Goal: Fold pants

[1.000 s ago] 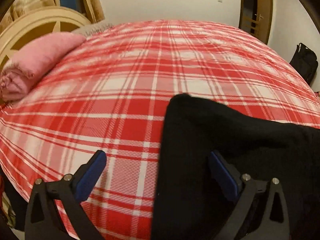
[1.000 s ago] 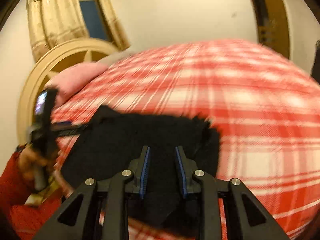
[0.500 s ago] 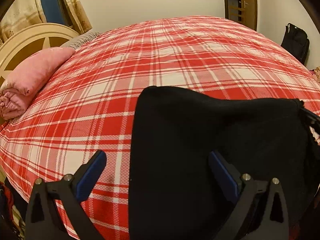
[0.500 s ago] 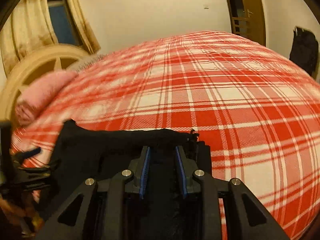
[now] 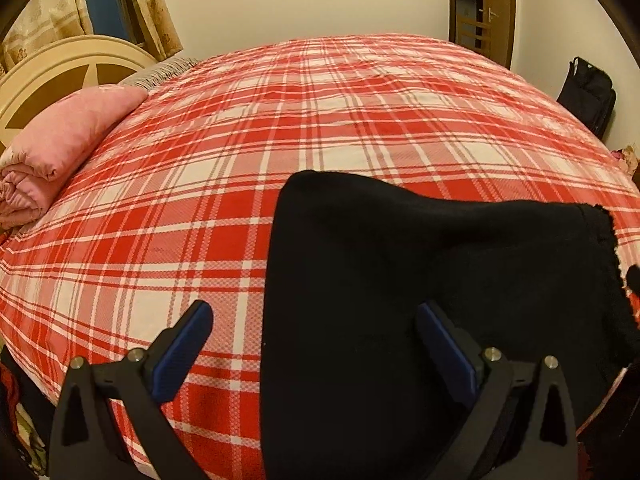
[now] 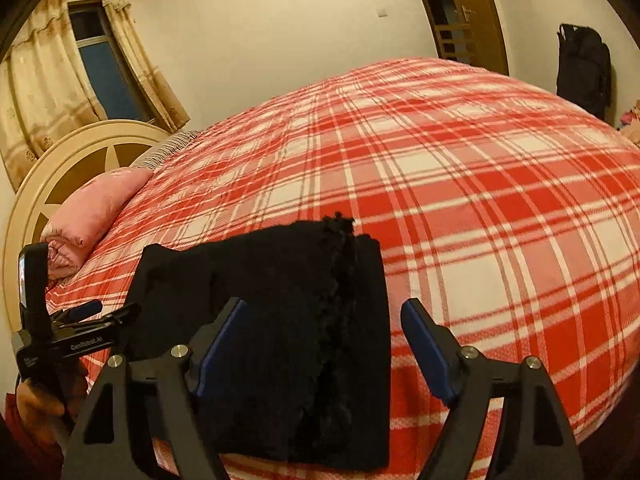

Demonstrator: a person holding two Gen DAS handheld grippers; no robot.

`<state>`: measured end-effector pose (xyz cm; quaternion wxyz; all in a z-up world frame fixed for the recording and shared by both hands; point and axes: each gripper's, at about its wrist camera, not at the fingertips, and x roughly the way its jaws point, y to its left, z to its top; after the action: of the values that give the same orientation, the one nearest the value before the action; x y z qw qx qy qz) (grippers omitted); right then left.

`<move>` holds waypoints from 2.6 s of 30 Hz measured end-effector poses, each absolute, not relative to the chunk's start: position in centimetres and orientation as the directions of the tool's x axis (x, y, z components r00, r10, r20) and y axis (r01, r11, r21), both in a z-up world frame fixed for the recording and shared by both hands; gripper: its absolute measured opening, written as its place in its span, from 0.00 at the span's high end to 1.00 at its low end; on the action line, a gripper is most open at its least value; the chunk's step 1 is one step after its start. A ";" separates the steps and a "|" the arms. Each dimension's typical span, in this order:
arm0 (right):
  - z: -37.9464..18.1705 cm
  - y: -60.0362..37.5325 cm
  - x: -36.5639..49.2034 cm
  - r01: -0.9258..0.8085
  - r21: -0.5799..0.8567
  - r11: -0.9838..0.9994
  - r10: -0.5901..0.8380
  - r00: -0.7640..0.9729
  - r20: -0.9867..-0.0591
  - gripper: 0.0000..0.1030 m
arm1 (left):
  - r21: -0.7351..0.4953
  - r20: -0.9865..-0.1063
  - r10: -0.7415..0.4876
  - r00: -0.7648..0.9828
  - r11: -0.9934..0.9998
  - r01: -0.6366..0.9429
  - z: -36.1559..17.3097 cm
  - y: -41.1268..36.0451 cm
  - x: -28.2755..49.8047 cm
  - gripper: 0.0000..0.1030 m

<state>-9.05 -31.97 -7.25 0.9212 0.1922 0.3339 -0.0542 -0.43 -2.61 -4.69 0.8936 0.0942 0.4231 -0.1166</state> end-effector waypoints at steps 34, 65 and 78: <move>-11.3 -28.8 -8.6 0.192 0.245 0.950 0.040 0.704 -0.709 0.18 | -0.139 -0.801 -0.268 0.534 0.953 0.269 -6.7 -1.8 0.0 0.00; -10.3 -27.9 -9.0 0.124 0.151 0.981 0.020 0.709 -0.705 0.55 | -0.082 -0.805 -0.238 0.543 0.952 0.296 -6.4 -2.5 -0.4 0.00; -10.4 -28.3 -9.1 0.124 0.178 0.976 0.038 0.708 -0.705 0.55 | -0.124 -0.778 -0.316 0.543 0.925 0.360 -4.9 -0.7 -0.3 0.00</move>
<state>-9.08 -28.31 -10.45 0.9180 0.1065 0.3813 -0.0235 -0.29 -0.75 -4.86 0.8779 0.0255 0.4377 -0.1925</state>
